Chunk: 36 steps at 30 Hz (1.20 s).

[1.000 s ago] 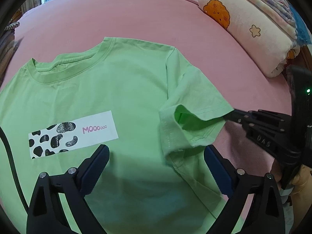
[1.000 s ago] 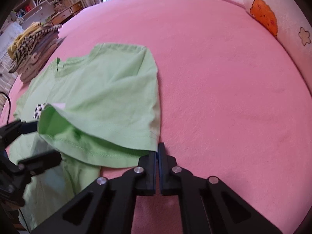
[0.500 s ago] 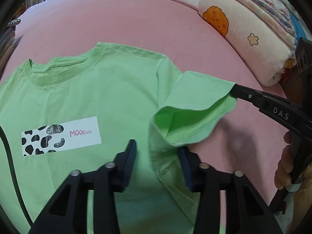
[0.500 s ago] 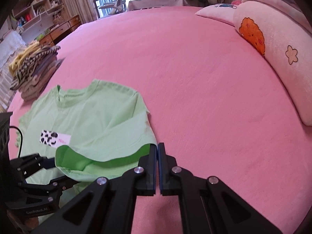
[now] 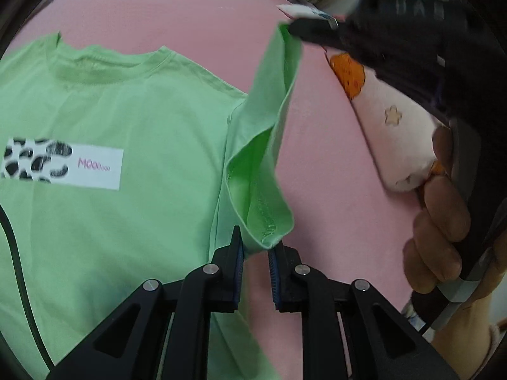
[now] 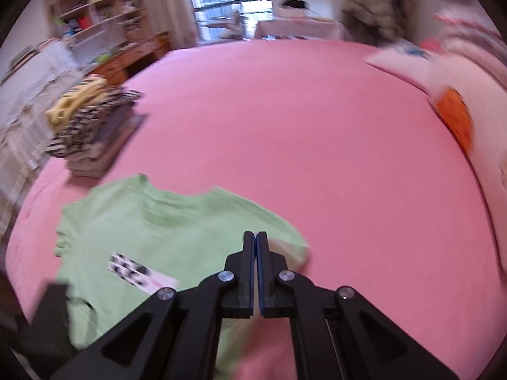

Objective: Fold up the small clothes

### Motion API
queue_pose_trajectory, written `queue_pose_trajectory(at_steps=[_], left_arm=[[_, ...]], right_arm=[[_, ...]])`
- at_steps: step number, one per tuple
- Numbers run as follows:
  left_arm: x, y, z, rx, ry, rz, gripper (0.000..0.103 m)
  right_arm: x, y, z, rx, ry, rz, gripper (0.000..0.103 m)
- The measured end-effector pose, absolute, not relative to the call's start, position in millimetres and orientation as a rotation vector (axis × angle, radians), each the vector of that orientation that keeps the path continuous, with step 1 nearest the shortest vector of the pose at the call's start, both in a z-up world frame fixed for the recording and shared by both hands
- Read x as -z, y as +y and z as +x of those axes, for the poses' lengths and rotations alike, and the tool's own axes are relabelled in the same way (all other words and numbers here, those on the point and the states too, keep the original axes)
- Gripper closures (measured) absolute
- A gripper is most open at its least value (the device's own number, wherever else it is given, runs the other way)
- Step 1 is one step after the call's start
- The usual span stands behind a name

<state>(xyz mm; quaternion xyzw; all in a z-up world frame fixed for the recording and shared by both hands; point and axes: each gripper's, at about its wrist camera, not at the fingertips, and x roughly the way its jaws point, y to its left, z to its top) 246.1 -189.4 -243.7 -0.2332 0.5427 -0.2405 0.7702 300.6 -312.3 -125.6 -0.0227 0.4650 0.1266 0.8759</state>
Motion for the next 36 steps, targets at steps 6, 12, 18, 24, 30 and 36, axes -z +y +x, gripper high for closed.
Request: queue_pose_trajectory(at_steps=[6,12,18,24,30,36], left_arm=[[254,-166,249,0.485,1.180,-0.663,0.089],[281,-135,242,0.369,1.254,-0.676,0.081],[296,-110,230,0.338,1.309,-0.657,0.081],[286,-108,238,0.407,1.316,-0.635,0.075],[260,-122,271,0.482,1.277,-0.507,0.067],[229,-150,339,0.601,1.228,-0.244,0.050]], right_arm=[[124,-244,331,-0.412,0.965,-0.135,0.103],[149,-201,335,-0.476,1.042,-0.212,0.102],[147,-252,314,-0.354,1.073,-0.165,0.083],[160,-311,235,-0.230,1.166,-0.132,0.082],[183,-330,139,-0.194,1.273,-0.094,0.083],[200,-324,88,-0.190,1.280,-0.108,0.083]])
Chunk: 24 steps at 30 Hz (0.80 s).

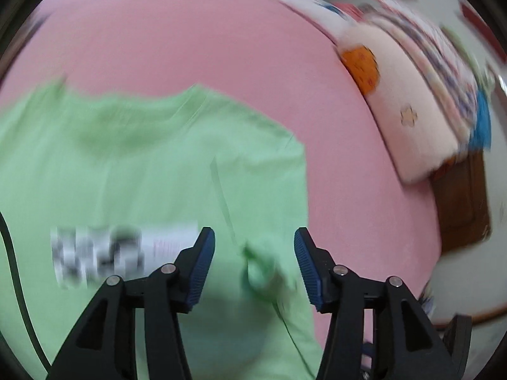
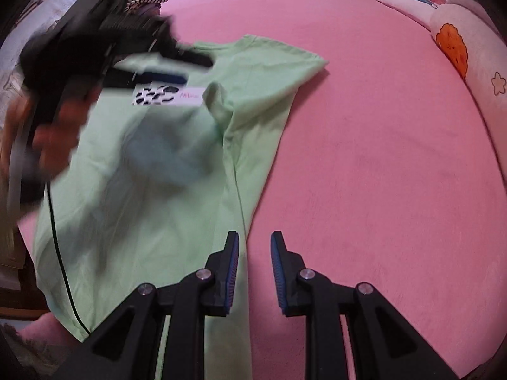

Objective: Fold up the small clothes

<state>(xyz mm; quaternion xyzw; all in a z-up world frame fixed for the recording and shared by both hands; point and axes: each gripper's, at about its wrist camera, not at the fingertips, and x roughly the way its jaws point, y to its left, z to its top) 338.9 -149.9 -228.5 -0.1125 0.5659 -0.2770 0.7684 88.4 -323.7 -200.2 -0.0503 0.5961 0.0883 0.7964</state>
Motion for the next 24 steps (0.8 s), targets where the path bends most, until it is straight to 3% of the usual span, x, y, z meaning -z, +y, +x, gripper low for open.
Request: queue_pose_trajectory(at_steps=[9,24], left_arm=[[229,-261,406,0.905,1.275,0.260,0.050],[257,-321,449,1.074,1.426,0.509,0.049]], right_arm=[[210,-333,66,-0.147,1.240,-0.023,0.083],[223,-310,99,-0.111,1.159,-0.059,0.083]])
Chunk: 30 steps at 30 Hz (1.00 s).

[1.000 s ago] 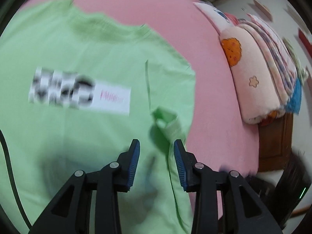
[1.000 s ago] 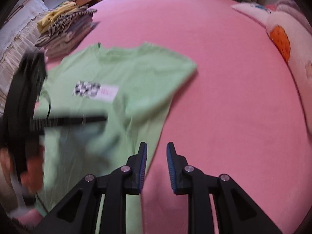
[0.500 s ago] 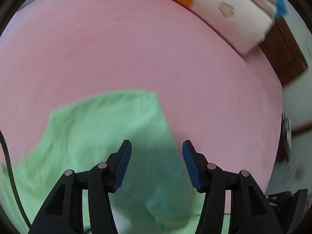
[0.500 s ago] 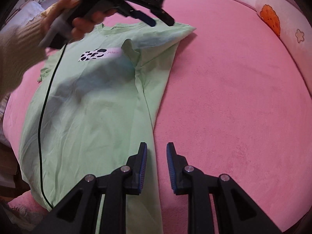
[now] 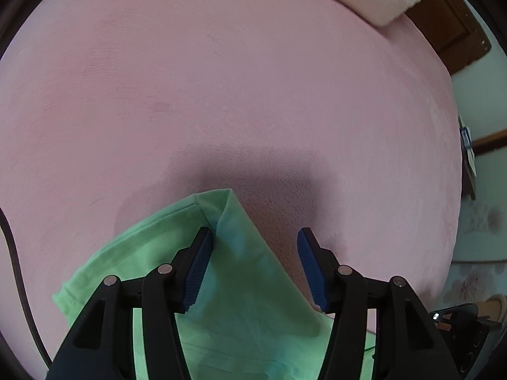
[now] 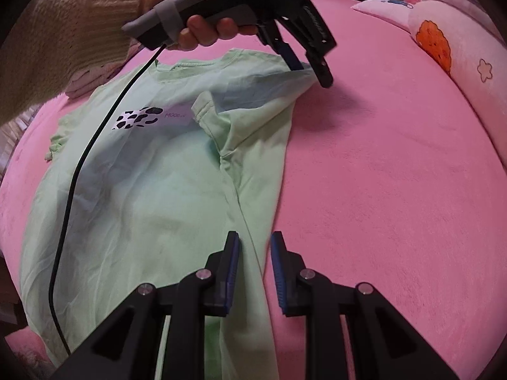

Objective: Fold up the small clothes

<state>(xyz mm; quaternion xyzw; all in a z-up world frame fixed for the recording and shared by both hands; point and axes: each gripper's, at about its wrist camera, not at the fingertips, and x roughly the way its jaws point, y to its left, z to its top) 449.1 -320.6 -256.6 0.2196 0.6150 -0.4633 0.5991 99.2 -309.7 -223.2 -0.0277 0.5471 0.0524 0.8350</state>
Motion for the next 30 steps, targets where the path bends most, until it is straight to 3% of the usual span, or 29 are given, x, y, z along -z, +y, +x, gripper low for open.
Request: queue_pose_trajectory(at_steps=[6,11,13,25,27,30], left_arm=[[256,-328,461,1.082,1.449,0.544,0.050],[248,-334,466,1.075,1.423,0.586,0.086],[247,-329,468,1.075,1.420,0.599,0.092],[241,-335,457,1.066,1.354,0.596,0.094],[236,-338,447,1.057,1.316,0.597,0.096],[221,-334,447,1.039,1.250,0.558,0.099]], right_arm=[[227,-306,105,-0.152,1.151,-0.088,0.083],[224,-308,105,-0.170,1.129,-0.100,0.083],[222,-308,108,-0.183,1.118,-0.098,0.083],[244,-298,124,-0.202,1.177,-0.156,0.083],[247,-292,124,-0.172,1.174,-0.206,0.099],[241,-296,121,-0.068,1.148,-0.224,0.100]])
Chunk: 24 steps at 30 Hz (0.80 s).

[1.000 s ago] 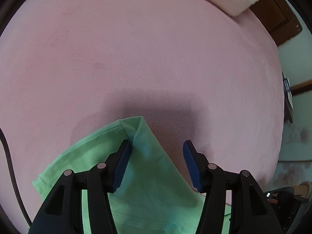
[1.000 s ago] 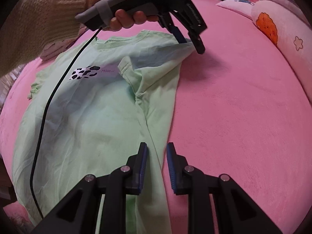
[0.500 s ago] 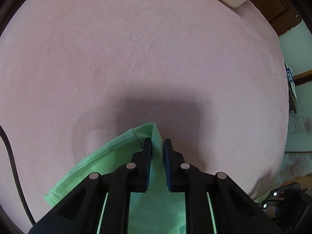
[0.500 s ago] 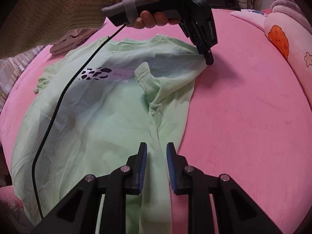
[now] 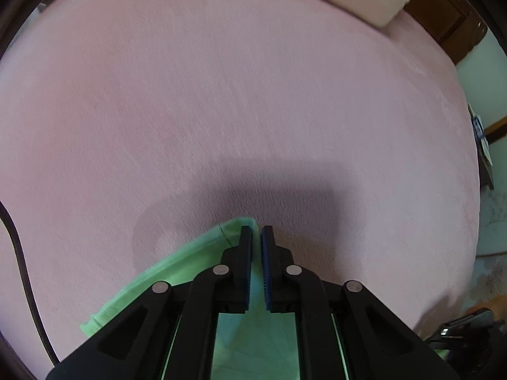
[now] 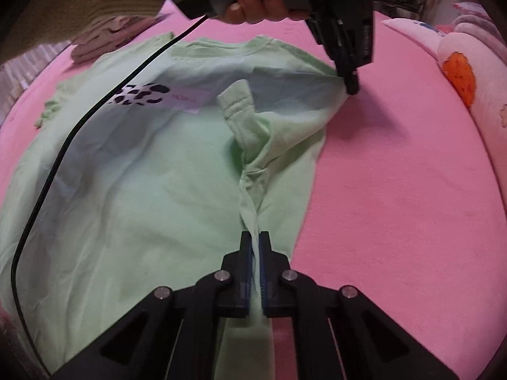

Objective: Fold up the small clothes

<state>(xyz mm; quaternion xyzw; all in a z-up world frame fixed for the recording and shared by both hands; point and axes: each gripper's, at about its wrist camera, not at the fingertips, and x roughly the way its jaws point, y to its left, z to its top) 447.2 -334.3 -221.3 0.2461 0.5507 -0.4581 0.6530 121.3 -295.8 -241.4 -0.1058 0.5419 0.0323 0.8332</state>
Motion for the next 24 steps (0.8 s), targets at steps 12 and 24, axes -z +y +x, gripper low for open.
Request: queue_pose_trajectory(at_steps=[12,24], left_arm=[[217,-316,454,0.961,1.275,0.433,0.100],[215,-251,443,0.916,1.341,0.442,0.096]], right_arm=[[246,-337,104,0.255,1.177,-0.186,0.100],[240,-349,97,0.249,1.183,-0.090,0.086]])
